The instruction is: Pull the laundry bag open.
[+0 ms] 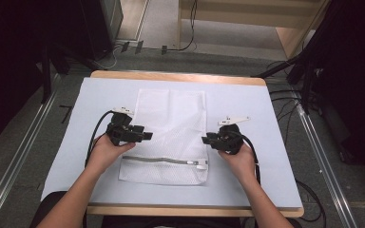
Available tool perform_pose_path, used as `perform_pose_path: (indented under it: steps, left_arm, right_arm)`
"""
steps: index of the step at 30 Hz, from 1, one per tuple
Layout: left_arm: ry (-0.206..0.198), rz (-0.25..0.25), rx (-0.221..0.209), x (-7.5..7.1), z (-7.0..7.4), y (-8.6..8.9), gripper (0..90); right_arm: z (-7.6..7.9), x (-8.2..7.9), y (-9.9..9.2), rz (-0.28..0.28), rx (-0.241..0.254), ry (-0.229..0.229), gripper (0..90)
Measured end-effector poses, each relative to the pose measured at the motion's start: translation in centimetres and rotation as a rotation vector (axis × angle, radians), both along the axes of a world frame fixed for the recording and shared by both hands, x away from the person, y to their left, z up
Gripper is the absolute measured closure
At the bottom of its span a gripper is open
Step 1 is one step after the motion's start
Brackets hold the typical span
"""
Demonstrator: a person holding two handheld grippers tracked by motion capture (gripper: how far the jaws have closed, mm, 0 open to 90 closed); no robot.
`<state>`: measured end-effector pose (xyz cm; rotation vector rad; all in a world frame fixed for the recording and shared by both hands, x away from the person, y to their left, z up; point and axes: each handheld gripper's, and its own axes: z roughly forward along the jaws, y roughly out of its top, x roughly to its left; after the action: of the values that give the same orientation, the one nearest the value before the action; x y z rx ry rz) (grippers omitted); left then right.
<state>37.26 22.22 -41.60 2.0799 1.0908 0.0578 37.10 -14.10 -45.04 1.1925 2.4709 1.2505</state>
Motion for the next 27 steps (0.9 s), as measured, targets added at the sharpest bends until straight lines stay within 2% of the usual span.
perform_pose_path:
  steps: [6, 9, 13, 15, 16, 20, 23, 27]
  left_arm:
    - [-0.013, -0.042, 0.013, -0.7, 0.2, -1.2, 45.2]
    - [-0.024, -0.052, 0.015, -1.0, 0.4, -1.7, 49.9]
    - [-0.026, -0.096, 0.005, -1.6, 0.6, -3.0, 58.1]
    - [-0.027, -0.108, 0.009, -1.7, 0.6, -3.2, 59.8]
    - [-0.018, -0.124, -0.002, -1.8, 0.7, -3.8, 61.5]
    - [-0.018, -0.145, -0.004, -2.0, 0.6, -4.7, 63.3]
    - [-0.012, -0.153, 0.002, -2.1, 0.5, -5.2, 64.1]
    - [-0.017, -0.178, -0.01, -2.4, 0.5, -6.0, 66.1]
  right_arm:
    - [-0.1, -1.4, 0.4, 0.025, 0.004, 0.008, 71.1]
    - [-0.2, -1.9, 0.5, 0.035, -0.002, 0.013, 73.2]
    - [-0.3, -2.5, 0.6, 0.061, -0.009, 0.028, 83.8]
    - [-0.5, -2.8, 0.7, 0.08, -0.006, 0.051, 88.3]
    - [-0.6, -3.0, 0.8, 0.084, -0.01, 0.064, 90.0]
    - [-1.0, -3.7, 1.1, 0.129, -0.043, 0.075, 90.0]
    - [-1.4, -4.0, 1.2, 0.135, -0.059, 0.086, 90.0]
    - [-1.5, -4.3, 1.1, 0.132, -0.064, 0.087, 90.0]
